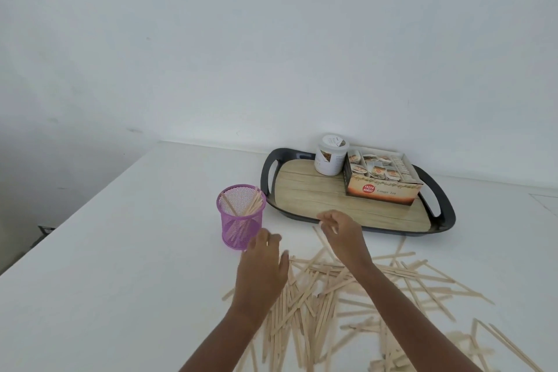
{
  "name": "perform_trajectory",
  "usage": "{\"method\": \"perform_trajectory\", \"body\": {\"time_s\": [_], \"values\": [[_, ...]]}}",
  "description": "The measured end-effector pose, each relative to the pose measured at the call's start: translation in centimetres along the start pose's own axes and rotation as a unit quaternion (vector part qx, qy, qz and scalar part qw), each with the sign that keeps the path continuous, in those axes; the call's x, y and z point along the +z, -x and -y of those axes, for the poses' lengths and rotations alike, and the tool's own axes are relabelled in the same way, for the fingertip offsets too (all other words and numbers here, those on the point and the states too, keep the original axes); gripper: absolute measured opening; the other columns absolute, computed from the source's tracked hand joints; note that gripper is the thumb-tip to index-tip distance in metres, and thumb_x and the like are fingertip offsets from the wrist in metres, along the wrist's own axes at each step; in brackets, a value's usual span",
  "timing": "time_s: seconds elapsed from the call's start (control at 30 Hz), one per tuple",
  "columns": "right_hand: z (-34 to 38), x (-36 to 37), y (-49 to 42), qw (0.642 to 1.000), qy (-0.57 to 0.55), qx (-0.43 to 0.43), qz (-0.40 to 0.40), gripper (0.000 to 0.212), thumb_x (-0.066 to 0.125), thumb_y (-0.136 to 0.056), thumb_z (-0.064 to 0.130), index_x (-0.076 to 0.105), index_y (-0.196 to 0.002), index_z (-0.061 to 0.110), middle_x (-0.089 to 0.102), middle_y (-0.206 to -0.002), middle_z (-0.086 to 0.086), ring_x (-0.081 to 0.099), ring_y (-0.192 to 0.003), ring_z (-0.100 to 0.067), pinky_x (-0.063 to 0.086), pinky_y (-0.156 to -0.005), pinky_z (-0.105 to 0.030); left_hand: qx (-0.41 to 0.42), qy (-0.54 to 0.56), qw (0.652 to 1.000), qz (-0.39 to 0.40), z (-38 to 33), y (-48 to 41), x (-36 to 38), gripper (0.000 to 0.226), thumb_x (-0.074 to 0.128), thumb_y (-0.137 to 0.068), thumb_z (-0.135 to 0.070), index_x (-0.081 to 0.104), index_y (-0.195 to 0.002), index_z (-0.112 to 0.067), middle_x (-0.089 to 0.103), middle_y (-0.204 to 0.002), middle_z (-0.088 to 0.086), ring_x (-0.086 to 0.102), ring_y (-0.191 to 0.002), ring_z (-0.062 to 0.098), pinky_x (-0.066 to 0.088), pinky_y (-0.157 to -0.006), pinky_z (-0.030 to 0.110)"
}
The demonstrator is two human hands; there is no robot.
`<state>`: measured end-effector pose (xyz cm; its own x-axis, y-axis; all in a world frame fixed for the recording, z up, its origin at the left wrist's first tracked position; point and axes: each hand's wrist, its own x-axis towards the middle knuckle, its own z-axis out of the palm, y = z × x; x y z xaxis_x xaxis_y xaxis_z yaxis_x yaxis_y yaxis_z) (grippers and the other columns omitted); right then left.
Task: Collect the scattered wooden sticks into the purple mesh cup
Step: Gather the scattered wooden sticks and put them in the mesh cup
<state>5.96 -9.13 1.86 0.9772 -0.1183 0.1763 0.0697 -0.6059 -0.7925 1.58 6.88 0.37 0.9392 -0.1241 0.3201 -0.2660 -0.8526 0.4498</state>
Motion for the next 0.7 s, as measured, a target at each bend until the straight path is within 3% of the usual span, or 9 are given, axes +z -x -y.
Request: {"method": "perform_trajectory", "body": {"time_s": [0.07, 0.17, 0.27, 0.53, 0.7], "values": [[-1.9, -0.5, 0.7, 0.992, 0.103, 0.032, 0.068, 0.031, 0.048, -0.093, 0.017, 0.053, -0.122, 0.007, 0.054, -0.129, -0.011, 0.049, -0.121, -0.022, 0.034, -0.101, -0.026, -0.062, -0.090, 0.991, 0.083, 0.0, 0.7, 0.9, 0.044, 0.036, -0.096, -0.042, 0.040, -0.126, -0.010, 0.043, -0.129, 0.007, 0.046, -0.118, 0.019, 0.043, -0.095, 0.026], [-3.5, -0.9, 1.8, 0.958, 0.236, 0.055, 0.156, 0.043, 0.039, -0.097, 0.029, 0.038, -0.135, 0.011, 0.038, -0.143, -0.010, 0.035, -0.133, -0.021, 0.027, -0.112, -0.036, -0.096, -0.150, 0.975, 0.136, -0.3, 1.5, 1.3, 0.058, 0.036, -0.092, -0.055, 0.041, -0.125, -0.008, 0.045, -0.125, 0.008, 0.046, -0.117, 0.019, 0.043, -0.096, 0.028], [-3.9, -1.6, 3.0, 0.931, 0.303, 0.062, 0.194, 0.046, 0.033, -0.097, 0.035, 0.031, -0.139, 0.015, 0.026, -0.151, -0.007, 0.026, -0.139, -0.020, 0.022, -0.115, -0.046, -0.099, -0.178, 0.964, 0.169, -0.4, 1.8, 1.2, 0.061, 0.039, -0.090, -0.056, 0.045, -0.123, -0.006, 0.044, -0.124, 0.009, 0.046, -0.116, 0.019, 0.044, -0.096, 0.029], [-3.7, -4.0, 5.4, 0.907, 0.347, 0.027, 0.236, 0.044, 0.044, -0.094, 0.030, 0.037, -0.134, 0.014, 0.041, -0.139, -0.004, 0.047, -0.123, -0.020, 0.036, -0.106, -0.035, -0.108, -0.139, 0.965, 0.192, -1.7, 2.1, 0.6, 0.034, 0.046, -0.095, -0.033, 0.050, -0.116, -0.006, 0.044, -0.125, 0.010, 0.048, -0.113, 0.019, 0.046, -0.092, 0.027], [-4.1, -3.7, 6.2, 0.908, 0.369, -0.012, 0.197, 0.042, 0.046, -0.093, 0.017, 0.036, -0.133, 0.013, 0.047, -0.132, -0.005, 0.052, -0.116, -0.021, 0.040, -0.097, -0.030, -0.130, -0.094, 0.970, 0.181, -2.3, 2.1, 0.8, 0.021, 0.045, -0.096, -0.018, 0.049, -0.113, -0.006, 0.045, -0.124, 0.011, 0.049, -0.113, 0.019, 0.047, -0.091, 0.027]]}}
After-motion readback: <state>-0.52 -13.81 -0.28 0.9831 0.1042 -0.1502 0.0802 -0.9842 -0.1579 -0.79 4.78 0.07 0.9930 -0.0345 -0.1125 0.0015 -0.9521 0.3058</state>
